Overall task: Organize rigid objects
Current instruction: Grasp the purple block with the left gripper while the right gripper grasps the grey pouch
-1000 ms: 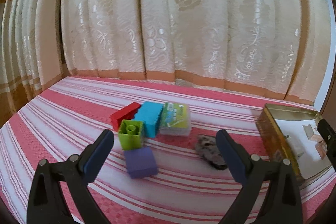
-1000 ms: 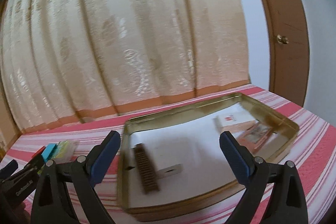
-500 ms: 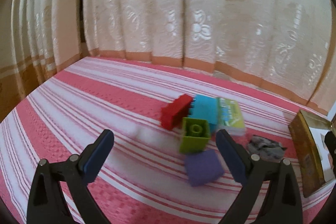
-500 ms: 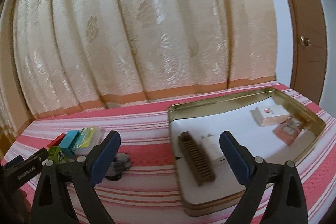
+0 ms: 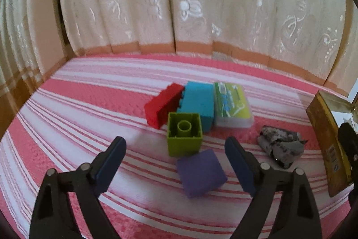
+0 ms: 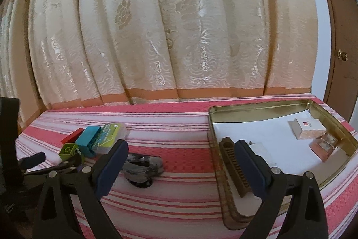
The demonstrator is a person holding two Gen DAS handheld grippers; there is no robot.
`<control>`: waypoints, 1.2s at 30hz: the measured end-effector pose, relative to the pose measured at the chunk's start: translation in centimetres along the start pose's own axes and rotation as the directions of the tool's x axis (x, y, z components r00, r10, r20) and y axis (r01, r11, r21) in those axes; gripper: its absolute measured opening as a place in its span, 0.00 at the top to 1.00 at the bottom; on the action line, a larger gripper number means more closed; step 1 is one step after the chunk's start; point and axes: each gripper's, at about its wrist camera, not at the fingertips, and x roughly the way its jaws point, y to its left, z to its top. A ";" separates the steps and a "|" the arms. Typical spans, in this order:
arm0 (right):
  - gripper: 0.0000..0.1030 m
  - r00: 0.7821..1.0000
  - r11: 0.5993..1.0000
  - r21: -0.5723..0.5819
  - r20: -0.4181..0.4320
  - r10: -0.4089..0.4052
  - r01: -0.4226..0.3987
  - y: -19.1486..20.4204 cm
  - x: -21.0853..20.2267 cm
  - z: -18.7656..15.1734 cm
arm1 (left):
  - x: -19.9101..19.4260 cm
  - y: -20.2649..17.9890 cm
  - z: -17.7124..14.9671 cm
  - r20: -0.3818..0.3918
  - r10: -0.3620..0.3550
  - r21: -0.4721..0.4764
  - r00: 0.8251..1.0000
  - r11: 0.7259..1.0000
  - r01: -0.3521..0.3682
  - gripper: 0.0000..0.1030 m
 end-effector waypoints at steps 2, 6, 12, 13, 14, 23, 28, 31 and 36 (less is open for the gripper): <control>0.06 1.000 1.000 -0.006 -0.007 0.007 -0.007 0.3 0.3 0.1 | 0.9 0.6 0.0 -0.055 -0.048 -0.034 0.997 0.998 0.046 0.28; 0.06 1.000 1.000 -0.024 -0.028 0.010 -0.010 0.8 1.0 0.3 | 1.6 1.7 -0.6 -0.105 -0.143 -0.110 0.984 0.985 0.132 0.42; 0.06 0.998 0.999 -0.044 -0.066 0.023 -0.026 1.2 1.6 0.3 | 0.9 3.2 -1.2 -0.091 -0.228 -0.157 0.969 0.965 0.212 0.62; 0.06 0.997 0.998 -0.048 -0.069 0.026 -0.030 1.3 1.7 0.3 | 0.8 3.4 -1.3 -0.091 -0.236 -0.166 0.968 0.962 0.219 0.63; 0.06 0.997 0.998 -0.055 -0.074 0.030 -0.034 1.5 1.7 0.3 | 0.7 3.7 -1.3 -0.086 -0.245 -0.180 0.966 0.957 0.227 0.65; 0.06 0.987 0.972 -0.204 -0.126 0.097 -0.121 5.1 3.1 0.4 | -0.8 4.9 -0.6 -0.027 -0.246 -0.208 0.969 0.949 0.235 0.91; 0.06 0.974 0.958 -0.241 -0.201 0.106 -0.154 6.1 4.4 0.2 | -1.5 4.7 -0.4 -0.045 -0.300 -0.188 0.953 0.939 0.287 0.49; 0.06 0.955 0.953 -0.245 -0.278 0.106 -0.177 6.3 5.9 -0.1 | -2.0 3.6 -0.4 -0.054 -0.293 -0.119 0.955 0.951 0.285 0.36; 0.06 0.915 0.948 -0.237 -0.388 0.108 -0.212 6.4 8.0 -0.6 | -0.6 2.7 -1.2 -0.165 -0.258 -0.053 0.952 0.966 0.253 0.36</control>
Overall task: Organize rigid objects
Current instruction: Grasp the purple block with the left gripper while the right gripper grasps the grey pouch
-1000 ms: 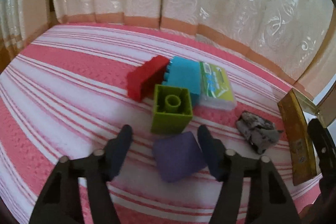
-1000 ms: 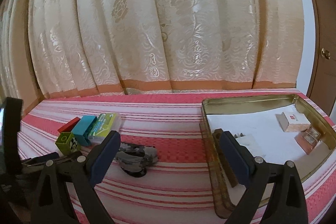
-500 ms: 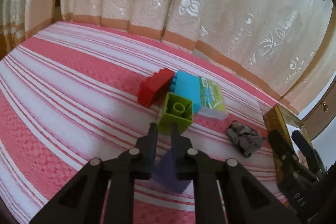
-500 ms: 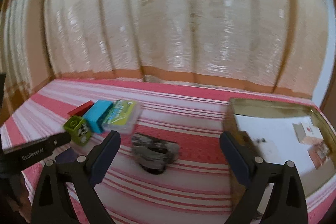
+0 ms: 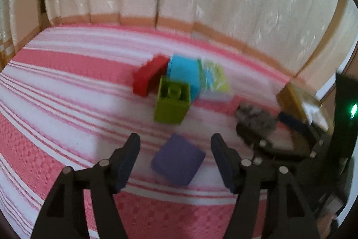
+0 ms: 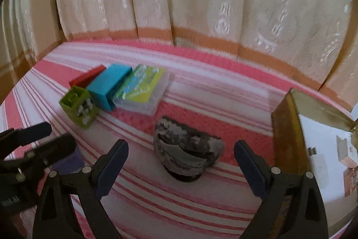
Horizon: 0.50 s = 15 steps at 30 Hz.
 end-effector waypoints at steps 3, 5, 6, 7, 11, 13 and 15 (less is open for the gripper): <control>0.06 0.999 1.000 0.002 -0.052 0.013 -0.013 -0.6 0.7 -0.1 | 0.5 -0.9 -0.3 -0.017 0.052 0.069 0.999 0.996 -0.051 0.36; 0.16 0.996 0.999 0.022 -0.084 0.040 -0.038 -1.2 1.3 -0.1 | 0.6 -1.0 -0.6 -0.014 0.079 0.081 0.997 0.994 -0.078 0.36; 0.19 0.995 0.998 0.033 -0.086 0.059 -0.056 -1.5 1.3 -0.1 | 0.7 -1.0 -0.6 -0.010 0.090 0.088 0.996 0.992 -0.088 0.37; 0.21 0.994 0.998 0.024 -0.087 0.059 -0.057 -1.6 1.3 -0.1 | 0.8 -1.1 -0.7 -0.004 0.106 0.102 0.994 0.989 -0.105 0.42; 0.37 0.994 0.997 -0.017 -0.080 0.073 -0.075 -1.1 0.9 -0.5 | 0.9 -1.2 -1.0 0.014 0.145 0.139 0.989 0.980 -0.145 0.62; 0.38 0.995 0.997 -0.034 -0.075 0.072 -0.075 -0.8 0.6 -0.7 | 0.9 -1.2 -1.0 0.018 0.144 0.140 0.989 0.979 -0.145 0.62; 0.38 0.994 0.996 -0.019 -0.074 0.084 -0.086 -1.1 0.5 -0.9 | 1.0 -1.2 -1.1 0.023 0.141 0.134 0.990 0.981 -0.143 0.63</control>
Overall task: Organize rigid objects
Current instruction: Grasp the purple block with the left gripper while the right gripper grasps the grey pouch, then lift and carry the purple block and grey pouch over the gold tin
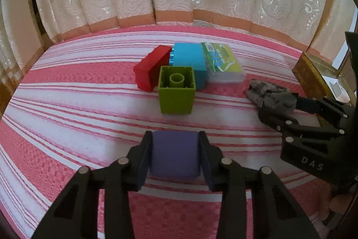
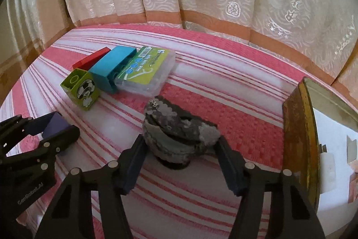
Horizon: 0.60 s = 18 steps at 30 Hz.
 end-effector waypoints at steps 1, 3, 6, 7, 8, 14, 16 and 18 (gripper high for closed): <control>0.38 1.000 1.000 0.006 0.000 0.002 -0.002 -0.1 -0.1 0.0 | 0.0 0.2 0.0 0.005 -0.011 -0.019 1.000 1.000 0.011 0.63; 0.38 1.000 0.999 0.029 0.010 0.019 -0.019 -0.5 -0.3 -0.2 | 0.0 0.7 -0.1 0.017 -0.054 -0.060 0.998 0.997 0.054 0.63; 0.38 0.997 0.995 0.078 0.041 0.066 -0.069 -1.1 -1.0 -0.4 | -0.7 0.7 -0.1 0.060 -0.115 -0.077 0.992 0.990 0.119 0.63; 0.39 0.995 0.993 0.091 0.064 0.072 -0.077 -1.2 -1.5 -0.4 | -1.0 0.6 0.0 0.080 -0.153 -0.080 0.985 0.984 0.160 0.63; 0.40 0.994 0.992 0.097 0.084 0.074 -0.082 -1.2 -1.9 -0.3 | -1.3 0.6 0.0 0.095 -0.187 -0.084 0.978 0.977 0.195 0.63; 0.77 0.982 0.989 0.127 0.180 0.056 -0.080 -1.8 -4.2 -0.6 | -2.6 -0.4 0.4 0.182 -0.246 -0.051 0.952 0.964 0.259 0.63; 0.77 0.983 0.989 0.124 0.171 0.064 -0.086 -1.9 -3.8 -0.8 | -2.5 -0.4 0.5 0.190 -0.235 -0.056 0.953 0.967 0.250 0.63; 0.77 0.981 0.985 0.136 0.172 0.084 -0.109 -2.2 -3.6 -0.9 | -2.4 0.2 0.6 0.189 -0.239 -0.082 0.952 0.963 0.258 0.63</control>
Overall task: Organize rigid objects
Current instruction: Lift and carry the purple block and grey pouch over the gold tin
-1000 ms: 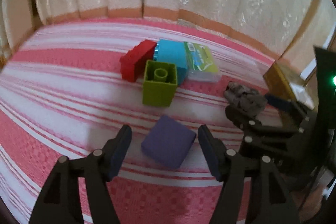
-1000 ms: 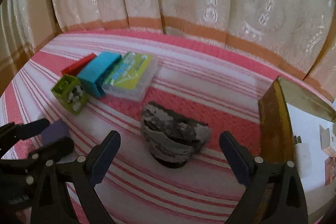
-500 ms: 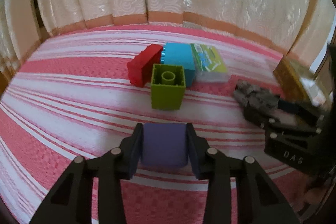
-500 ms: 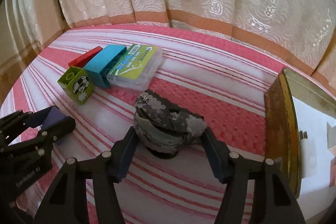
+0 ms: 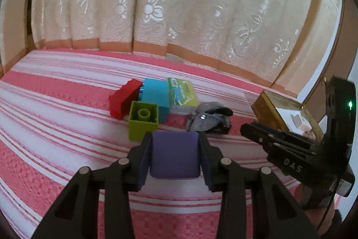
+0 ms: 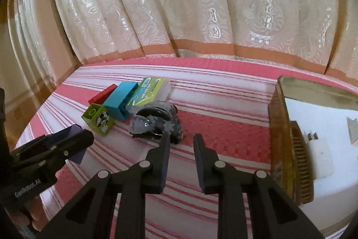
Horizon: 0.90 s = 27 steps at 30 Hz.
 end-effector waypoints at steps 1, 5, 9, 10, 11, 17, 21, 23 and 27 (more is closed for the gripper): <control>0.76 1.000 1.000 0.009 0.005 0.016 -0.016 -0.1 0.0 0.0 | -0.1 0.4 0.0 0.004 0.004 -0.017 1.000 1.000 -0.004 0.63; 0.17 0.999 1.000 0.002 0.027 0.028 -0.028 0.5 0.2 0.6 | -1.3 0.9 0.3 0.079 0.044 -0.039 0.996 0.998 -0.041 0.63; 0.08 0.999 1.000 -0.019 0.040 0.005 -0.004 1.3 1.4 1.7 | -2.7 1.0 0.7 0.162 0.067 -0.056 0.985 0.997 -0.058 0.63; 0.08 1.000 1.000 -0.012 0.030 0.000 0.000 1.4 2.0 2.1 | -2.9 1.1 0.8 0.176 0.083 -0.061 0.981 0.995 -0.074 0.63; 0.08 1.000 1.000 -0.003 0.003 -0.005 0.005 1.5 2.9 2.5 | -3.0 1.2 0.8 0.182 0.099 -0.062 0.978 0.994 -0.089 0.63; 0.10 0.990 0.999 -0.024 -0.135 -0.038 0.035 2.7 7.7 2.5 | -2.3 1.5 0.8 0.157 0.200 -0.065 0.967 0.979 -0.192 0.63; 0.29 0.989 0.993 -0.099 -0.126 -0.083 0.070 3.9 7.6 1.9 | -2.6 1.2 0.6 0.182 0.233 -0.047 0.955 0.972 -0.229 0.63; 0.29 0.989 0.991 -0.106 -0.114 -0.095 0.083 4.0 7.3 1.7 | -2.5 1.0 0.5 0.185 0.243 -0.035 0.952 0.970 -0.241 0.63; 0.29 0.994 0.994 -0.073 -0.066 -0.089 0.084 3.1 5.9 1.1 | -2.4 0.9 0.4 0.189 0.253 -0.029 0.949 0.967 -0.252 0.63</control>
